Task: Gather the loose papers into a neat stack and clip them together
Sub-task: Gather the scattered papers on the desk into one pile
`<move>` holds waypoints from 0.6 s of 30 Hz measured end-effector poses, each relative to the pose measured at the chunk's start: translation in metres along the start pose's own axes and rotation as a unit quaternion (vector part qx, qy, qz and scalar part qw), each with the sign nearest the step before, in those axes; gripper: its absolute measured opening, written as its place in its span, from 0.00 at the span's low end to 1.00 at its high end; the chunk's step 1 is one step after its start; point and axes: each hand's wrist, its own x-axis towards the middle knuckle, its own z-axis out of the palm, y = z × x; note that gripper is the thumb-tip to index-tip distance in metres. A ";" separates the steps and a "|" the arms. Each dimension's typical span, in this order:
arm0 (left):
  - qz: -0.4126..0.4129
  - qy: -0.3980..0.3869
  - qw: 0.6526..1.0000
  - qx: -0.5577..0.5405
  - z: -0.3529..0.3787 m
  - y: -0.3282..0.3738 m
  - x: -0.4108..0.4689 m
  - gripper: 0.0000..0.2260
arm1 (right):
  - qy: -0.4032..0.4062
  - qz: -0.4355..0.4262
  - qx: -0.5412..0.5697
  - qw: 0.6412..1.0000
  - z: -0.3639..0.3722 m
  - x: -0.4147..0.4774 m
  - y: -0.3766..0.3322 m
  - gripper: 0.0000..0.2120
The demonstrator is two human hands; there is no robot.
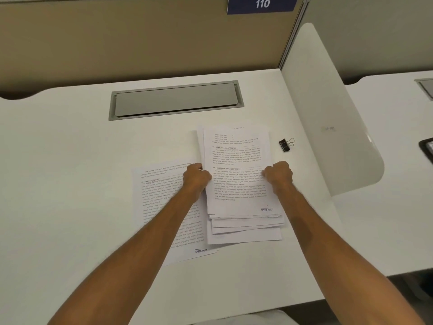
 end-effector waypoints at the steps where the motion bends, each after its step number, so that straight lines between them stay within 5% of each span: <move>1: 0.010 0.003 1.000 0.003 -0.001 -0.002 -0.001 0.14 | -0.005 -0.005 -0.005 1.000 -0.001 -0.002 -0.001 0.12; 7: 0.013 0.023 0.997 -0.067 -0.046 -0.012 -0.005 0.19 | -0.045 -0.021 0.065 0.997 0.006 -0.021 0.005 0.17; 11: 0.014 0.036 0.993 -0.115 -0.096 -0.030 -0.019 0.16 | -0.163 -0.021 0.113 0.980 0.027 -0.048 0.000 0.17; 18: 0.005 0.110 0.993 -0.035 -0.153 -0.081 -0.033 0.13 | -0.134 -0.133 -0.030 0.982 0.092 -0.106 -0.011 0.06</move>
